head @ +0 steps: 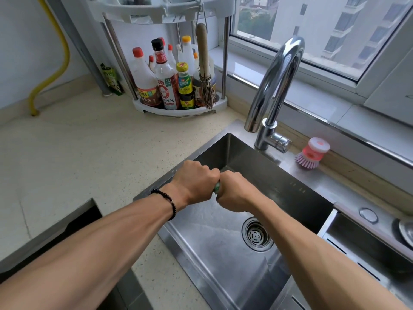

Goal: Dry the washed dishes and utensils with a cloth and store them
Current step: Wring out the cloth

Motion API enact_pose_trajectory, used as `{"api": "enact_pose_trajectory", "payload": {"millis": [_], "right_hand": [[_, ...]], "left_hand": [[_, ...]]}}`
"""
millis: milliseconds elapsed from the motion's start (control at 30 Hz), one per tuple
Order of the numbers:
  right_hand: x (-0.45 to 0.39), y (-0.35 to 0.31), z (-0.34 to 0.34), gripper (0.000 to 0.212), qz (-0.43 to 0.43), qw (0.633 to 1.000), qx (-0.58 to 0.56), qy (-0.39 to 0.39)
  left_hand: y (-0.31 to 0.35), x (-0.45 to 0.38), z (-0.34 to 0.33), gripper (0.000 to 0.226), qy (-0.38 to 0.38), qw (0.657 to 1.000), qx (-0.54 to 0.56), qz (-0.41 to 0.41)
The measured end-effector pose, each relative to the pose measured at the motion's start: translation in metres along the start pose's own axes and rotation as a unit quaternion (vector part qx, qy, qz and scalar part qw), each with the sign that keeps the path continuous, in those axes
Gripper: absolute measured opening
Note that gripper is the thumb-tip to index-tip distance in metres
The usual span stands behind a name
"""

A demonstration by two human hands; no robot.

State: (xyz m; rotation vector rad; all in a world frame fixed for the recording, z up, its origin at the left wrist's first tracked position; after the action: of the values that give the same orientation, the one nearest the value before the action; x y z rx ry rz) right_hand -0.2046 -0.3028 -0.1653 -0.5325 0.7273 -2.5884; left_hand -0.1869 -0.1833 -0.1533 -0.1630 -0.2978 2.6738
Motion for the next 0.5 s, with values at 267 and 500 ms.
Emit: {"api": "enact_pose_trajectory", "payload": {"millis": [267, 500], "right_hand": [[0.011, 0.013, -0.004, 0.041, 0.019, 0.977, -0.197, 0.078], [0.006, -0.001, 0.001, 0.046, 0.04, 0.924, -0.325, 0.199]], "left_hand": [[-0.017, -0.002, -0.007, 0.047, -0.142, 0.941, 0.278, 0.132], [-0.065, 0.005, 0.019, 0.053, -0.271, 0.783, 0.528, 0.186]]}}
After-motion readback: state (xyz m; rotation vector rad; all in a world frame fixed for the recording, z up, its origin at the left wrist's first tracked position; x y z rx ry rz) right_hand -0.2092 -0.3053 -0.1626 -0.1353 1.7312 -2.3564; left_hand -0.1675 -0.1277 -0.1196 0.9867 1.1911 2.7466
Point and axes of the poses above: each hand's wrist, its own x-axis away from the middle knuckle, its own z-axis out of the back of the hand, y = z × x, the point moved 2 cm from there along -x, towards the middle knuckle, and after that the axes turned 15 degrees about z, right-handed, at the moved point
